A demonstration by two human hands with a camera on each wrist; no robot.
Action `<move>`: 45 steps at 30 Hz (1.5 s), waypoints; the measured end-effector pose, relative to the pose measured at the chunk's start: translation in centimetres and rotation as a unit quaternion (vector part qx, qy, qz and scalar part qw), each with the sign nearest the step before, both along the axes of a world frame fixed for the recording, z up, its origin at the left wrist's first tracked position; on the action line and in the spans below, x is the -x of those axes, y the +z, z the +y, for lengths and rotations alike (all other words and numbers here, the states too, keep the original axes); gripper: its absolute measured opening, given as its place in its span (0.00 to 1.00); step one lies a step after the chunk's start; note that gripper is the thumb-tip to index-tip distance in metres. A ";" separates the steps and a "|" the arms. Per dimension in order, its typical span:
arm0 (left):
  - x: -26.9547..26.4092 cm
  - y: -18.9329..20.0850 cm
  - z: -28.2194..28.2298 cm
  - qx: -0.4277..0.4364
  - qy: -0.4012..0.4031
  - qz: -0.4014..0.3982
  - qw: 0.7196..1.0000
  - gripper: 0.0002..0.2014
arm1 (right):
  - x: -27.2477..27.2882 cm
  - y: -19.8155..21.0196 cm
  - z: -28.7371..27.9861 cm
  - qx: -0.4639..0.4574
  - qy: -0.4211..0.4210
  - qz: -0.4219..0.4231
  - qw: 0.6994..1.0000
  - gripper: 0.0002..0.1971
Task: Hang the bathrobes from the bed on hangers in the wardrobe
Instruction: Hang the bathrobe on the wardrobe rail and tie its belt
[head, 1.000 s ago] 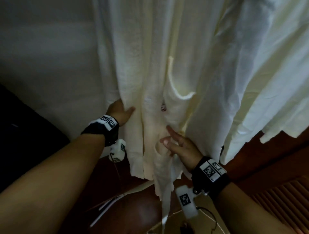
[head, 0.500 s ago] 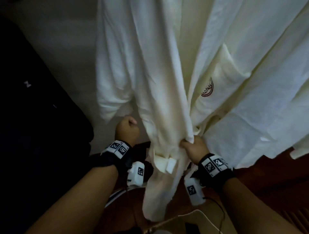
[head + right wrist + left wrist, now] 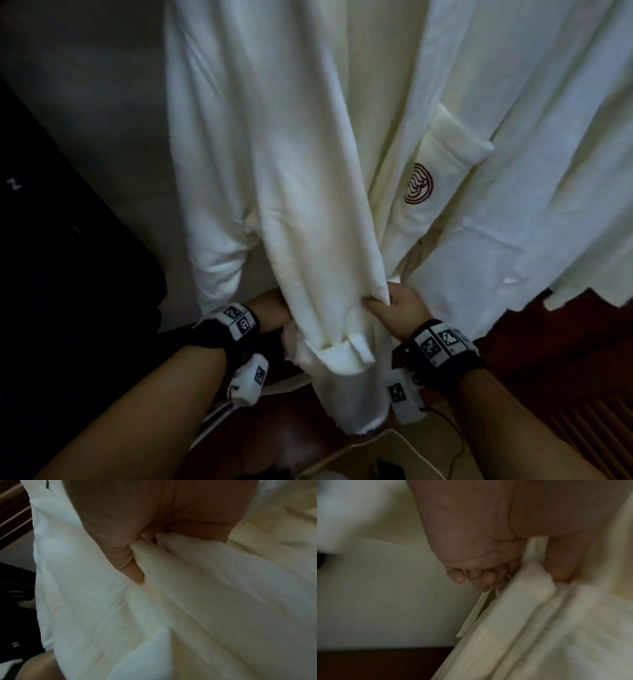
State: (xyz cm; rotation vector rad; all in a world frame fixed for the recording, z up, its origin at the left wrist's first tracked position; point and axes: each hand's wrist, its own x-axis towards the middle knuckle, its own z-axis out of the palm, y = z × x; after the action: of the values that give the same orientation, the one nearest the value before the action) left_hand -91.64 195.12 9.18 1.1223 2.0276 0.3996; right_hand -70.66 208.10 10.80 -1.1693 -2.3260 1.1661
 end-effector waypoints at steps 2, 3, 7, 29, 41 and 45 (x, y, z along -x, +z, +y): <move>0.4 -0.7 -1.3 -0.024 -0.037 -0.016 0.999 0.21 | -0.4 -0.1 0.0 -0.039 -0.013 -0.006 0.999 0.09; 0.6 -1.0 -2.0 -0.040 -0.022 -0.054 0.998 0.21 | -0.5 -0.1 0.0 -0.057 -0.017 -0.010 0.998 0.09; 2.2 -1.5 -4.2 -0.127 0.125 -0.086 0.980 0.15 | -1.1 0.4 0.9 -0.079 0.011 -0.051 0.996 0.08; 7.4 8.0 -9.0 -0.232 0.300 0.268 0.886 0.15 | -3.2 4.9 1.9 0.107 0.160 0.075 0.979 0.10; 4.8 3.4 -11.2 -0.234 -0.070 0.145 0.959 0.22 | 1.1 2.9 -5.1 0.049 0.335 0.078 0.938 0.26; 4.5 3.7 -9.6 -0.216 -0.115 0.238 0.940 0.16 | 2.3 2.8 -5.8 -0.106 0.373 0.011 0.922 0.14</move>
State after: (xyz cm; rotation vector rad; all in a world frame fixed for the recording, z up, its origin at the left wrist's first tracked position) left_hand -96.14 185.57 12.89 1.8553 2.2393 0.5044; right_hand -72.98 202.34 13.60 -0.1625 -2.8796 1.0642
